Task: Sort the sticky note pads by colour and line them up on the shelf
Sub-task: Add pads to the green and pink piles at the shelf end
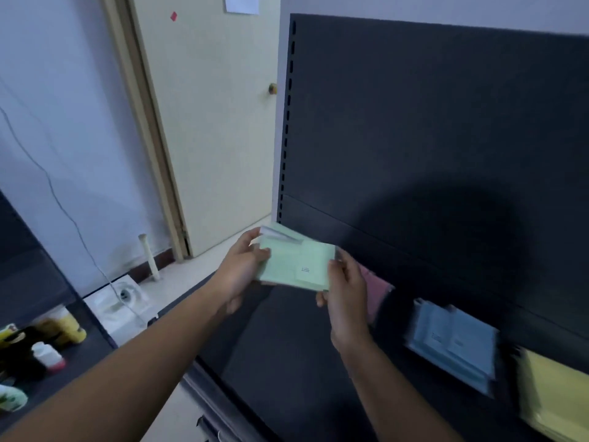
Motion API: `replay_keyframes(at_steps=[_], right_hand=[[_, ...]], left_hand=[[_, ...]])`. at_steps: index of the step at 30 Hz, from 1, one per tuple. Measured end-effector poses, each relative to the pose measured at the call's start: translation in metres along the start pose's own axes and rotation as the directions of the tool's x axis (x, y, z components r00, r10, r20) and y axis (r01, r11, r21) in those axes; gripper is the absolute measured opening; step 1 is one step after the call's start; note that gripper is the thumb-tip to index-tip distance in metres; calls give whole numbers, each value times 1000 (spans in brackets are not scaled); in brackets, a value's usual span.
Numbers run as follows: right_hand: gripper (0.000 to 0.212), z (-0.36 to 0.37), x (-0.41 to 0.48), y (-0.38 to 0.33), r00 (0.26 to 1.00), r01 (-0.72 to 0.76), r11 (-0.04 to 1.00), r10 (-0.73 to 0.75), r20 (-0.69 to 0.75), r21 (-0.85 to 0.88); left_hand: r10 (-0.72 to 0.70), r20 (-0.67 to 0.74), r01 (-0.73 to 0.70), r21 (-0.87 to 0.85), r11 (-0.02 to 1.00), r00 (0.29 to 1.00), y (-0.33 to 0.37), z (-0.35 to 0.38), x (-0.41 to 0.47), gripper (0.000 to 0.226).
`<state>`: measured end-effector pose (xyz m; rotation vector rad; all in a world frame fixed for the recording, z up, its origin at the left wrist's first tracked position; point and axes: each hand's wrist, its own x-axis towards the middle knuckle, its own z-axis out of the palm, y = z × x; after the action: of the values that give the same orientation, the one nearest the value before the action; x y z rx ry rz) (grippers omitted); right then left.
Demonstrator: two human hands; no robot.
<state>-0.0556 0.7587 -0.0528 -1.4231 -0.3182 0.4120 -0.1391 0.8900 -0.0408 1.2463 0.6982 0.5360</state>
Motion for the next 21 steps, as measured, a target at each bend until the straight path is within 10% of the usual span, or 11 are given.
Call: replay_keyframes(at_steps=[10,16,21], right_hand=[[49,54,53,11,978,17,976,-62,-197,-218],[43,70,55,26,987,0,815,-94,-132,-580],[57,81,56,27,995,-32,740,-38,-90,-672]], left_hand=[[82,213,-137,262,955,974,24,-8,105,70],[75,269,-250,703,666,960,-8,-26,127,54],[49,335,-253,600,759,941,-12,-27,131,55]])
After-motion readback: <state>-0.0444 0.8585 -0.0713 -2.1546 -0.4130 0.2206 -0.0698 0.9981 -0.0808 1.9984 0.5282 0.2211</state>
